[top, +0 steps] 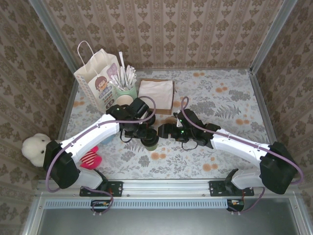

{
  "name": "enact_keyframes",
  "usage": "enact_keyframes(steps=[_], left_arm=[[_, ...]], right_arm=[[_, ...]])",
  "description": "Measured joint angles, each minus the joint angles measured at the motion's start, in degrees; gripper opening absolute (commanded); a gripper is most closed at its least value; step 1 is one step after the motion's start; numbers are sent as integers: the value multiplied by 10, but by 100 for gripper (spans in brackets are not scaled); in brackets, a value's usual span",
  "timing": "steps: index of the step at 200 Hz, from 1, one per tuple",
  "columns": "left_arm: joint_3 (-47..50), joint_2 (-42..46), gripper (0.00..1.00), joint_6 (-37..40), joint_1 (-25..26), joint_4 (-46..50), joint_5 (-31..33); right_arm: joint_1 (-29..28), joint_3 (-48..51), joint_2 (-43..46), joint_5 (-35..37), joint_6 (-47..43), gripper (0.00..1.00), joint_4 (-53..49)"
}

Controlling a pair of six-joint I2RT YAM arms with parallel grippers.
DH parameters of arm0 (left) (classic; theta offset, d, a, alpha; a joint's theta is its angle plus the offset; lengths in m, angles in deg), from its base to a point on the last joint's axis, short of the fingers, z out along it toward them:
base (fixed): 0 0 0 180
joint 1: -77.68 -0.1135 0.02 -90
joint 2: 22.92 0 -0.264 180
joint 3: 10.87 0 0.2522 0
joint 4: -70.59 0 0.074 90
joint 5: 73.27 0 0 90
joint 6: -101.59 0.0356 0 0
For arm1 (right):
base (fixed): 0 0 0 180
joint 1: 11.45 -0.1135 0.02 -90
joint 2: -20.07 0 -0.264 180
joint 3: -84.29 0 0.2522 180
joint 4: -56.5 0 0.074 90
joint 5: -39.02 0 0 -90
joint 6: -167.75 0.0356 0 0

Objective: Pack the takeout coffee

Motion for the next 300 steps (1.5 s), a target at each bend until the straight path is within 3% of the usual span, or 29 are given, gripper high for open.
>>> enact_keyframes(steps=[226, 300], left_arm=[[0, -25, 0, 6, 10, -21, -7], [1, -25, 0, 6, 10, -23, -7]], right_arm=[[18, 12, -22, -33, -13, 84, -1], [21, 14, -51, -75, -28, 81, 2]])
